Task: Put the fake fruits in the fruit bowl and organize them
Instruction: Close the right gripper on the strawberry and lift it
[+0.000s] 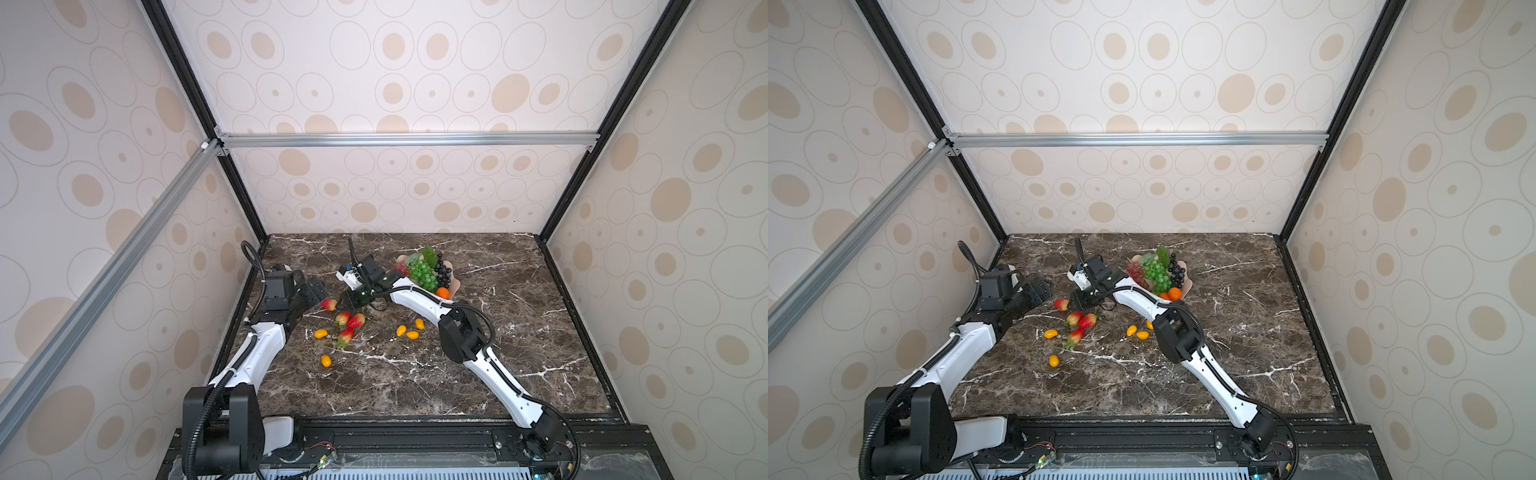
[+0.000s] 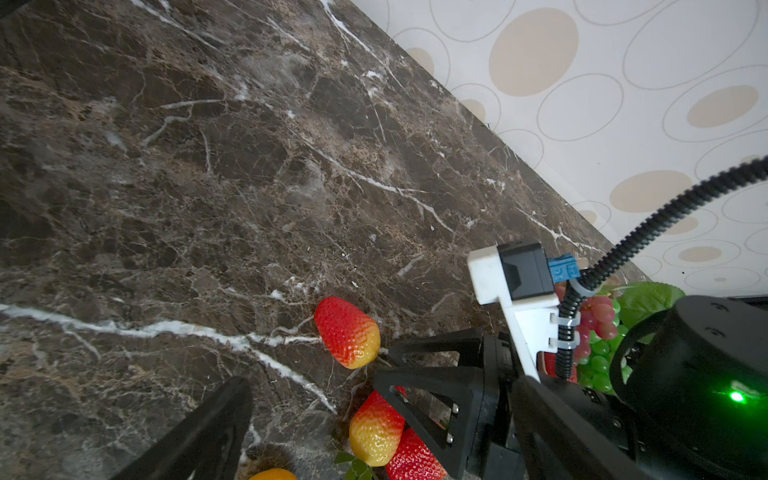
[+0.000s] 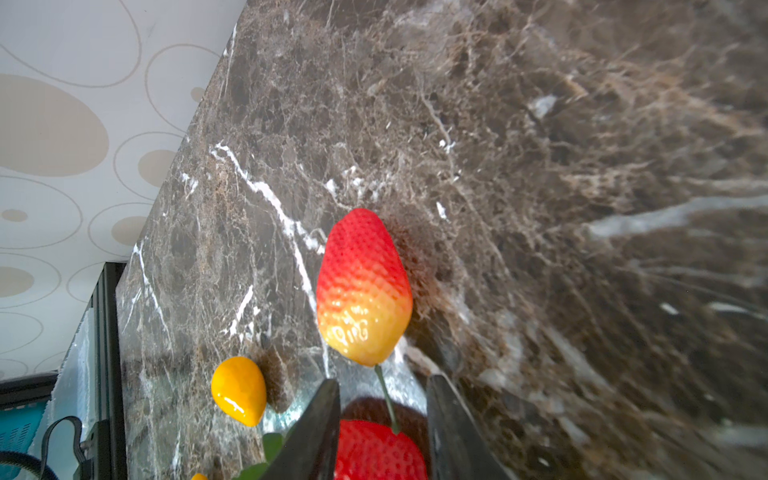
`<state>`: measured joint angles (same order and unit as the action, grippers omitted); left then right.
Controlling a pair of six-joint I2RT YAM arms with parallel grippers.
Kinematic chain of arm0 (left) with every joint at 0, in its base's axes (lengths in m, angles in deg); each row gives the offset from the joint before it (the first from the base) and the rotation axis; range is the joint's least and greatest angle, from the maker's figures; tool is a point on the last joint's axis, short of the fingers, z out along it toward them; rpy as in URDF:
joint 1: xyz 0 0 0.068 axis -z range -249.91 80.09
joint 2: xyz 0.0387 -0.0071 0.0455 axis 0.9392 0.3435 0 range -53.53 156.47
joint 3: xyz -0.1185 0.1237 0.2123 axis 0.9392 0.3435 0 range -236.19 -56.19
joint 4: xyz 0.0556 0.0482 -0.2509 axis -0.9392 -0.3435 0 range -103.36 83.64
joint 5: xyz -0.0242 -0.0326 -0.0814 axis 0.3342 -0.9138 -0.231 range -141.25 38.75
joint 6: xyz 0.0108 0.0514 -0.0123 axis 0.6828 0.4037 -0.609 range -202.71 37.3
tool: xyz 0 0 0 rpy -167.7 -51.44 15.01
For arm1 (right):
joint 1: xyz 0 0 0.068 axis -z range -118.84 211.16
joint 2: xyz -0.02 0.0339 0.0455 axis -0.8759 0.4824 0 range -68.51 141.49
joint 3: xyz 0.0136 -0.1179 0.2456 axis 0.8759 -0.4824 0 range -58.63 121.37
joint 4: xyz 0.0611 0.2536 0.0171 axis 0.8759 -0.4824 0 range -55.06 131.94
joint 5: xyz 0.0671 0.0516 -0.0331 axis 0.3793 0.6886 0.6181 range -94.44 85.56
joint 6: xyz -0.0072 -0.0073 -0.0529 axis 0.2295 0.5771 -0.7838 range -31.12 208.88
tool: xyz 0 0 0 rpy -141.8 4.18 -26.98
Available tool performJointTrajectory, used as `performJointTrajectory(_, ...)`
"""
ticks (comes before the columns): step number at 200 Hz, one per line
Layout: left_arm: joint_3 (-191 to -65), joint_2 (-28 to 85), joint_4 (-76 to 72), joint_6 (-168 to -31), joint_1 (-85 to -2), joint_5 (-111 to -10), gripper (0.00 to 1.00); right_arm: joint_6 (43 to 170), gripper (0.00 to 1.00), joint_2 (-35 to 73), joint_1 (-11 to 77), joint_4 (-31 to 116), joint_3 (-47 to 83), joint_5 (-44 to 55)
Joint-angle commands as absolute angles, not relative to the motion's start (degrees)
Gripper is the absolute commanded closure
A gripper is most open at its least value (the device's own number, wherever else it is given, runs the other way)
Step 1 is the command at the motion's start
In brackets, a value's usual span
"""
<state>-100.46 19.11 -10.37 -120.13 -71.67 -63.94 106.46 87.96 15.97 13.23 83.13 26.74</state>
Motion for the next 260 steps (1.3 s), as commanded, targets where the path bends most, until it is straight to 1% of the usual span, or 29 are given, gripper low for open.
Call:
performJointTrajectory(1, -100.7, 19.2, -11.3, -118.9, -71.7, -64.2, 0.02, 106.7, 0.63, 89.7, 16.3, 13.0, 84.7, 27.9)
performJointTrajectory(174, -100.9, 20.2, -11.2, -118.8, -71.7, -65.2, 0.02, 107.1, 0.69, 89.9, 16.3, 13.1, 84.2, 30.0)
performJointTrajectory(260, -100.6, 20.3, -11.1, -118.7, -71.9, -65.2, 0.02, 107.1, 0.75, 89.9, 16.3, 13.0, 84.0, 30.5)
